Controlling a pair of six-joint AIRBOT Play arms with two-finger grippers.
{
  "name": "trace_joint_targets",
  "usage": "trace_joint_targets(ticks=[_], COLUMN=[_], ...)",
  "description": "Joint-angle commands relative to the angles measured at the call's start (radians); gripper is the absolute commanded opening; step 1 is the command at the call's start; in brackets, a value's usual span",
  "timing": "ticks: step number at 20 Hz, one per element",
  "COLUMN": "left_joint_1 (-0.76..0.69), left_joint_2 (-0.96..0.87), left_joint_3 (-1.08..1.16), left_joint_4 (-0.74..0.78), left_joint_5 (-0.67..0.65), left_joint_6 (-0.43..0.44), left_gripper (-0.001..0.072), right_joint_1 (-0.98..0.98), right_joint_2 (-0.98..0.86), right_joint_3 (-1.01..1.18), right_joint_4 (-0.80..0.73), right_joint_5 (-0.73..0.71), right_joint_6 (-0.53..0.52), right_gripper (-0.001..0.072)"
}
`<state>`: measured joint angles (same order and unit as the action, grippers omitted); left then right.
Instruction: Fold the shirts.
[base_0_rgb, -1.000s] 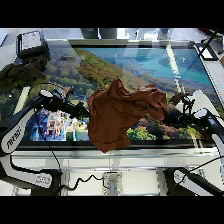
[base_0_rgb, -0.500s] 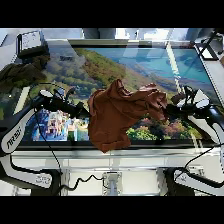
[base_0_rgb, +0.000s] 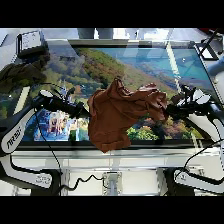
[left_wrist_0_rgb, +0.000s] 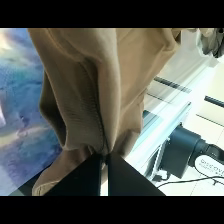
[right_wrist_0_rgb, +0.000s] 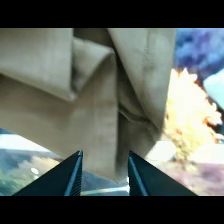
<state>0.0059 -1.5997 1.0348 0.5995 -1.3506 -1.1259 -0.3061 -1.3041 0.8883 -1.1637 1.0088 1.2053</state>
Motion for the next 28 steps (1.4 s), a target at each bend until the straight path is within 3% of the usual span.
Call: trace_joint_targets(ticks=[1, 6, 7, 15, 28], left_joint_1=[0.000, 0.000, 0.000, 0.000, 0.000], left_joint_2=[0.000, 0.000, 0.000, 0.000, 0.000], left_joint_3=[0.001, 0.001, 0.001, 0.001, 0.001], left_joint_4=[0.000, 0.000, 0.000, 0.000, 0.000], left_joint_5=[-0.010, -0.007, -0.005, -0.018, -0.013], left_joint_6=[0.001, 0.001, 0.001, 0.001, 0.001], left_gripper=[0.0016, 0.0016, 0.0016, 0.0016, 0.0015], right_joint_1=[-0.008, -0.111, -0.133, -0.167, -0.168], right_joint_2=[-0.002, -0.003, -0.005, -0.145, -0.164], right_joint_3=[0.003, 0.003, 0.003, 0.002, 0.003], right_joint_4=[-0.106, -0.073, -0.036, 0.269, 0.151], right_joint_5=[0.049, 0.109, 0.123, 0.158, 0.048], right_joint_6=[0.030, 0.044, 0.026, -0.073, -0.049], right_gripper=[0.0343, 0.0346, 0.0384, 0.0384, 0.0381])
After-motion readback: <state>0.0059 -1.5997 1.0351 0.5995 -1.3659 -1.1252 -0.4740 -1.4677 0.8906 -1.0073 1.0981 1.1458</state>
